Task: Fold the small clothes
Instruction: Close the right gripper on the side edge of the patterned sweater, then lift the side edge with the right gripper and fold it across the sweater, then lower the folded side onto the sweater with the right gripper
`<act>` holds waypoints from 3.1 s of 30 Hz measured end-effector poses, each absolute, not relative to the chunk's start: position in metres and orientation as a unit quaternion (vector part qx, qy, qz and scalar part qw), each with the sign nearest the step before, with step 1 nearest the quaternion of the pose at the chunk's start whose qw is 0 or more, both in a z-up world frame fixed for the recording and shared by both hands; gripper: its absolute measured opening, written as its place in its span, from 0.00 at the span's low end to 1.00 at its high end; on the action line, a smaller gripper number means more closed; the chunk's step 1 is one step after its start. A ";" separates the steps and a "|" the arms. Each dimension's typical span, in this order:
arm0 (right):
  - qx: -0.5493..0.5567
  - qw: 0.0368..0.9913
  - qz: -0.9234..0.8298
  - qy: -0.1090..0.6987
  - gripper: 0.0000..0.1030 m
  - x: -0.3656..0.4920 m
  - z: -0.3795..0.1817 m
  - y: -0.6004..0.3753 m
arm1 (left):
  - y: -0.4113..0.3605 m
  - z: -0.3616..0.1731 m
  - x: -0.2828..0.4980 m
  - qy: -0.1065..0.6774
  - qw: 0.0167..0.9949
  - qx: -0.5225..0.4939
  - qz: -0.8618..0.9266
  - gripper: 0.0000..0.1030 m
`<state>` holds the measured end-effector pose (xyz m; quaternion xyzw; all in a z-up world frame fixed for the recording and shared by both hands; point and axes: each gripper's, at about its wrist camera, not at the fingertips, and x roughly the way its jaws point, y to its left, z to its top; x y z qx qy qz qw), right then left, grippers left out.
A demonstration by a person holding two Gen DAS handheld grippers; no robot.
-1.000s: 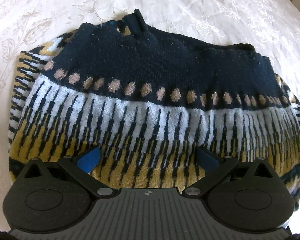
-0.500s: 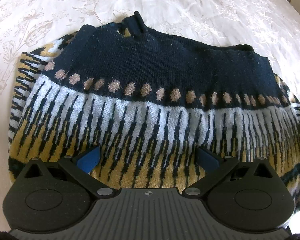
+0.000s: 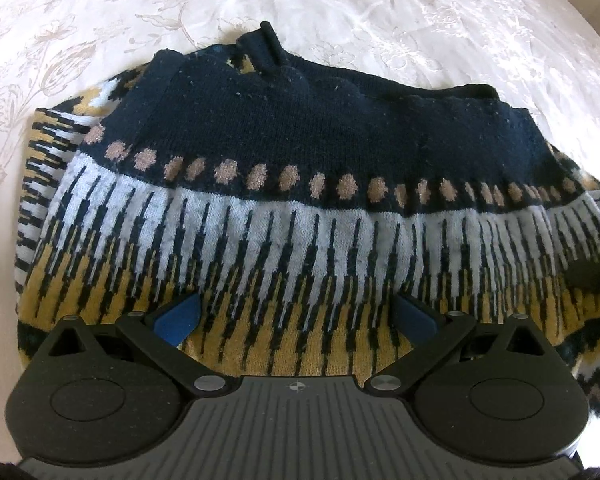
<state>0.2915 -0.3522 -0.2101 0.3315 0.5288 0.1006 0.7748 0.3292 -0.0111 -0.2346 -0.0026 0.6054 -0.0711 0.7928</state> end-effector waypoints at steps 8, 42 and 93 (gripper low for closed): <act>0.299 0.793 0.076 0.525 0.37 0.290 -0.184 -0.326 | -0.010 -0.236 0.328 0.613 0.786 0.001 -0.082 1.00; 0.162 0.814 0.083 0.552 0.33 0.333 -0.139 -0.094 | 0.236 -0.194 0.261 0.618 0.784 -0.055 -0.014 0.88; -0.261 0.846 0.175 0.430 0.16 0.209 -0.161 0.025 | 0.191 -0.171 0.333 0.618 0.756 -0.159 -0.145 0.87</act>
